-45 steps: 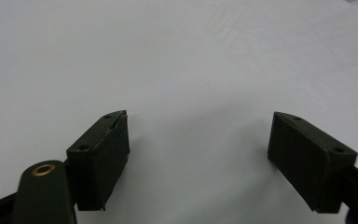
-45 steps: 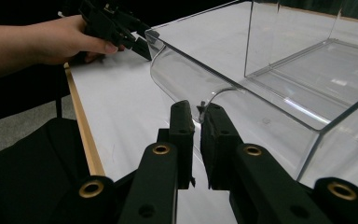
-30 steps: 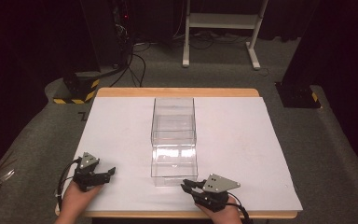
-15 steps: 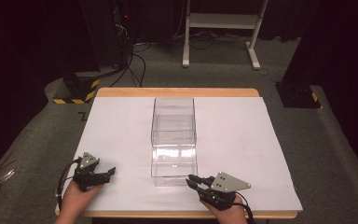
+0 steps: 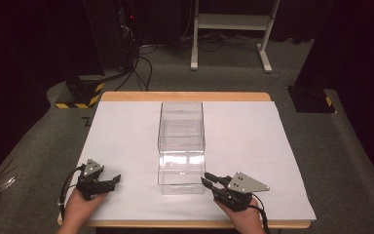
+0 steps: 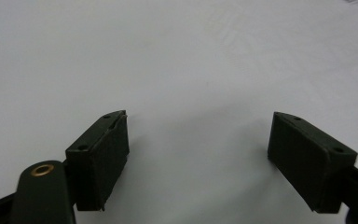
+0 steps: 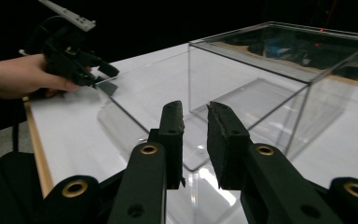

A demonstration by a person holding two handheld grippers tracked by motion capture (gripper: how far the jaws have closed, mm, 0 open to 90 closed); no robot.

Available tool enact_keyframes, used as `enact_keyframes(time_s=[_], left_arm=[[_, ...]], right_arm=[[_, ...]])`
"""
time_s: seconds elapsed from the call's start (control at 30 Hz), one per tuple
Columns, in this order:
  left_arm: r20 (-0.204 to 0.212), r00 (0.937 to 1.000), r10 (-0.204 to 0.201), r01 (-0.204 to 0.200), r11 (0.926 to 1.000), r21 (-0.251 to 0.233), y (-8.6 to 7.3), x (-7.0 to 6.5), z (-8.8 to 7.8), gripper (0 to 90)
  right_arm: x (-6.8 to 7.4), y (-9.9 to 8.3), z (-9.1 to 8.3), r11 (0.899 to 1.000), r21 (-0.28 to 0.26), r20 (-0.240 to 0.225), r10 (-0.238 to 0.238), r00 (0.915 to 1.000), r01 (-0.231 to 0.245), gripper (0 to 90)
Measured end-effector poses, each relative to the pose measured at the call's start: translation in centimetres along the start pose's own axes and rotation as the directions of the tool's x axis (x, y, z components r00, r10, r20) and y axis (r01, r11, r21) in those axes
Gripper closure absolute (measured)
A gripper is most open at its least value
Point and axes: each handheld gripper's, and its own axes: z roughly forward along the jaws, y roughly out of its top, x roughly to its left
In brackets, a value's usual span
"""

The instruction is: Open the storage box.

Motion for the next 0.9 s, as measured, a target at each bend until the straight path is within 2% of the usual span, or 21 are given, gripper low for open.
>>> enact_keyframes(time_s=[0.07, 0.27, 0.5, 0.6, 0.63, 0.8, 0.9], left_arm=[[0.0, 1.0, 0.002, -0.002, 1.0, 0.0, 0.0, 0.0, 0.0, 20.6], [0.0, 1.0, -0.001, 0.001, 1.0, 0.0, 0.0, 0.0, 0.0, 20.6], [-0.001, 1.0, 0.002, -0.002, 1.0, 0.0, 0.0, 0.0, 0.0, 20.6], [0.0, 1.0, 0.0, 0.0, 1.0, 0.0, 0.0, 0.0, 0.0, 20.6], [-0.001, 1.0, 0.002, -0.002, 1.0, 0.0, 0.0, 0.0, 0.0, 20.7], [0.0, 1.0, -0.001, 0.001, 1.0, 0.0, 0.0, 0.0, 0.0, 20.6], [0.0, 1.0, -0.001, 0.001, 1.0, 0.0, 0.0, 0.0, 0.0, 20.6]], right_arm=[[-0.7, -0.1, -0.1, 1.0, 0.001, 0.03, -0.001, 0.9996, 0.001, 75.2], [-1.9, -0.4, -0.4, 1.0, -0.001, 0.066, 0.022, 0.9976, -0.022, 73.9], [-3.6, -0.8, -1.3, 0.999, -0.003, 0.134, 0.047, 0.9898, -0.047, 71.8], [-4.1, -0.9, -1.5, 0.999, 0.004, 0.155, 0.04, 0.9871, -0.041, 71.2], [-4.6, -1.0, -1.8, 0.999, 0.002, 0.177, 0.044, 0.9832, -0.045, 70.4], [-5.8, -1.3, -2.6, 0.998, 0.006, 0.226, 0.057, 0.9725, -0.059, 69.3], [-6.6, -1.7, -3.1, 0.997, 0.006, 0.26, 0.077, 0.9626, -0.081, 69.0]])
